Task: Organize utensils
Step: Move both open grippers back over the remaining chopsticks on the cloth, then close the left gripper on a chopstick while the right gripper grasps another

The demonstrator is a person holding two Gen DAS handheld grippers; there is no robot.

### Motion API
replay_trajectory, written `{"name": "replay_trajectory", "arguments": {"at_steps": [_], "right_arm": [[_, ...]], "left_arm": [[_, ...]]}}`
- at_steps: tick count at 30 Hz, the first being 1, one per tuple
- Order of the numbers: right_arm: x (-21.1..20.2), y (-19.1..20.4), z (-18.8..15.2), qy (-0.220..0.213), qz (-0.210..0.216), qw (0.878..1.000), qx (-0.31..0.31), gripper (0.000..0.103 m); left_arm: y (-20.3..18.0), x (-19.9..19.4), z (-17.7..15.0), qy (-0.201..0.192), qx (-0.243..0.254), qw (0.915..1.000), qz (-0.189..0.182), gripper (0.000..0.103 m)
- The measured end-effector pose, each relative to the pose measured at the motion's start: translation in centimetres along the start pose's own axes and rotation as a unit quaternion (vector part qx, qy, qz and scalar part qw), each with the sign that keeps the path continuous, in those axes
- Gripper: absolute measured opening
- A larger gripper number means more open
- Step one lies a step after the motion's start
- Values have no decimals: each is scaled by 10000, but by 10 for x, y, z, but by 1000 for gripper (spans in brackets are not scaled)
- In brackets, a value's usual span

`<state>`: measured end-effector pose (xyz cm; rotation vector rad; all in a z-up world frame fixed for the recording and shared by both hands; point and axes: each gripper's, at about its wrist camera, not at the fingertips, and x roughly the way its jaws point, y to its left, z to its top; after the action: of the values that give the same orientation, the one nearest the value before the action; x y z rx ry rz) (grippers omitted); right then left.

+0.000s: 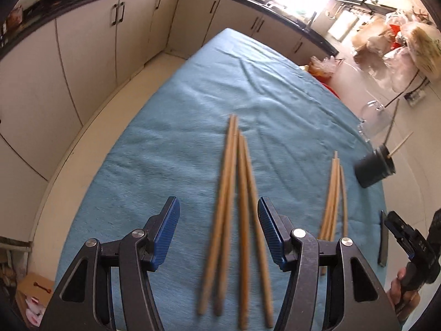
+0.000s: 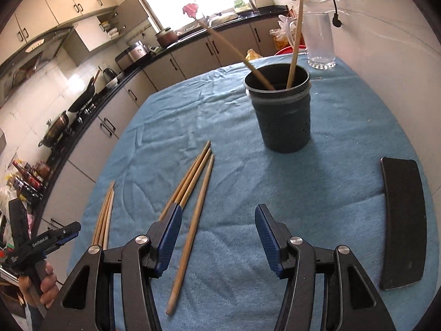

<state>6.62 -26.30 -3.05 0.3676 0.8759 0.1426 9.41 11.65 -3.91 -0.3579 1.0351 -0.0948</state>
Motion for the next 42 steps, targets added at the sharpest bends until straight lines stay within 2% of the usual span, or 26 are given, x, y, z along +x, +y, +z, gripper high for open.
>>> {"name": "replay_trajectory", "arguments": {"at_steps": [3, 8, 10, 12, 17, 21, 29, 42], "right_arm": [[2, 2, -3, 30, -36, 10000, -12, 60], [2, 3, -5, 29, -117, 9999, -51, 60], [3, 2, -6, 50, -128, 9999, -30, 60], [5, 1, -7, 76, -126, 9999, 2, 60], [6, 3, -8, 89, -91, 9999, -28, 60], [6, 3, -9, 86, -81, 9999, -45, 60], [6, -2, -8, 80, -73, 9999, 31, 60], [13, 5, -7, 253, -22, 9997, -35, 60]], "left_arm": [[1, 8, 1, 96, 40, 9999, -35, 51], [-18, 16, -7, 229, 378, 9987, -264, 27], [-26, 20, -7, 311, 438, 9978, -385, 27], [-34, 27, -5, 446, 525, 9964, -496, 20], [-44, 46, 3, 676, 537, 9959, -274, 7], [-44, 57, 10, 767, 515, 9956, -163, 7], [-47, 51, 18, 728, 562, 9958, -28, 7], [-55, 73, 36, 887, 609, 9939, 257, 9]]}}
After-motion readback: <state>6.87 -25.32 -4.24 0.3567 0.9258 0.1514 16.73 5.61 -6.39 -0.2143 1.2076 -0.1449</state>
